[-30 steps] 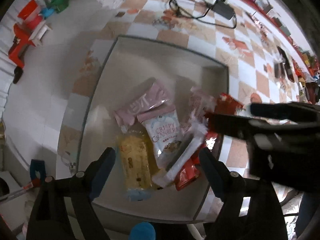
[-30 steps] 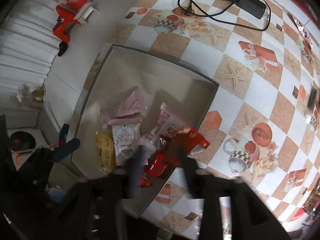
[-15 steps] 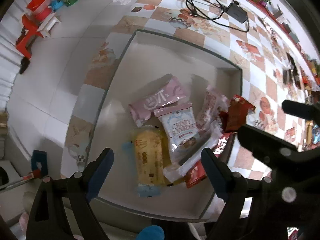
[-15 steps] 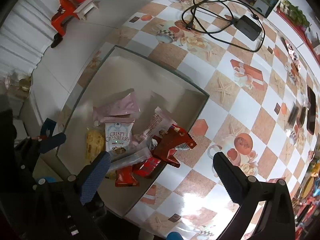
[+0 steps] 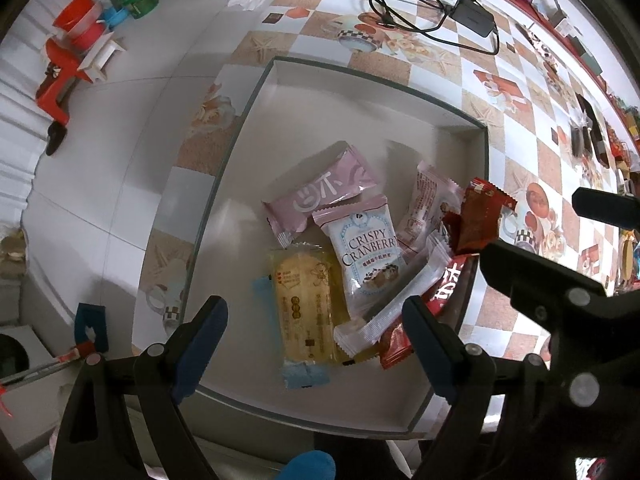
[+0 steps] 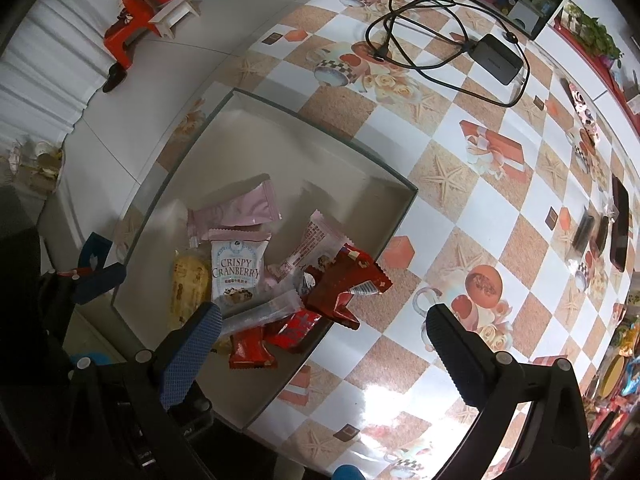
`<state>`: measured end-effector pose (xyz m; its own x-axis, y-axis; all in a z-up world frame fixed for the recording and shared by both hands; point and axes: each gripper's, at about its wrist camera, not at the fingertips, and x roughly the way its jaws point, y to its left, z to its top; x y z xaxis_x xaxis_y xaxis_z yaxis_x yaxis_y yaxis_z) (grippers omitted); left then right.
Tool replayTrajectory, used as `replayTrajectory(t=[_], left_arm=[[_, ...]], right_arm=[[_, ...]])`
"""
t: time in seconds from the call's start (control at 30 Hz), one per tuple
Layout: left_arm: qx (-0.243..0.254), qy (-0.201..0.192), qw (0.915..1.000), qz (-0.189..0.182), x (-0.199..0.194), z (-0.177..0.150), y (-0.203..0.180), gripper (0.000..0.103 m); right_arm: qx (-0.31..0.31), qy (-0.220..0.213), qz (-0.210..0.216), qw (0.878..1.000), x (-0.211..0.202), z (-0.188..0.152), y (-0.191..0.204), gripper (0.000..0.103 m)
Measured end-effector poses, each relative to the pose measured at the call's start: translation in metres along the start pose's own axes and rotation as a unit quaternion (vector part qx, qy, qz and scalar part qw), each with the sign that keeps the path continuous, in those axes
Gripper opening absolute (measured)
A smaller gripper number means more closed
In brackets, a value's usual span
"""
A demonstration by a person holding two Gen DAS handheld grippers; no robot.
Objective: Organize snacks
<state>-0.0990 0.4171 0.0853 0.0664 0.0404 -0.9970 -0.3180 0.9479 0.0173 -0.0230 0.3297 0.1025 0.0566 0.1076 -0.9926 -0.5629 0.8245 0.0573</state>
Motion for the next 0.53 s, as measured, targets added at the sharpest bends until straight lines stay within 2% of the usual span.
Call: replayTrajectory(t=[0.33,0.53], left_arm=[[-0.005,0.004,1.0,-0.004,0.0005,-0.0008,0.001,0.091],[-0.013,-0.012,0.9994,-0.03,-0.007,0.0006,0.0034,0.091]], right_arm=[[-0.009,0.001,0.001,1.0,-0.0008,-0.0008,0.0049,0.103],[-0.008,0.001,0.0,1.0,-0.0008,-0.0011,0.0051,0.103]])
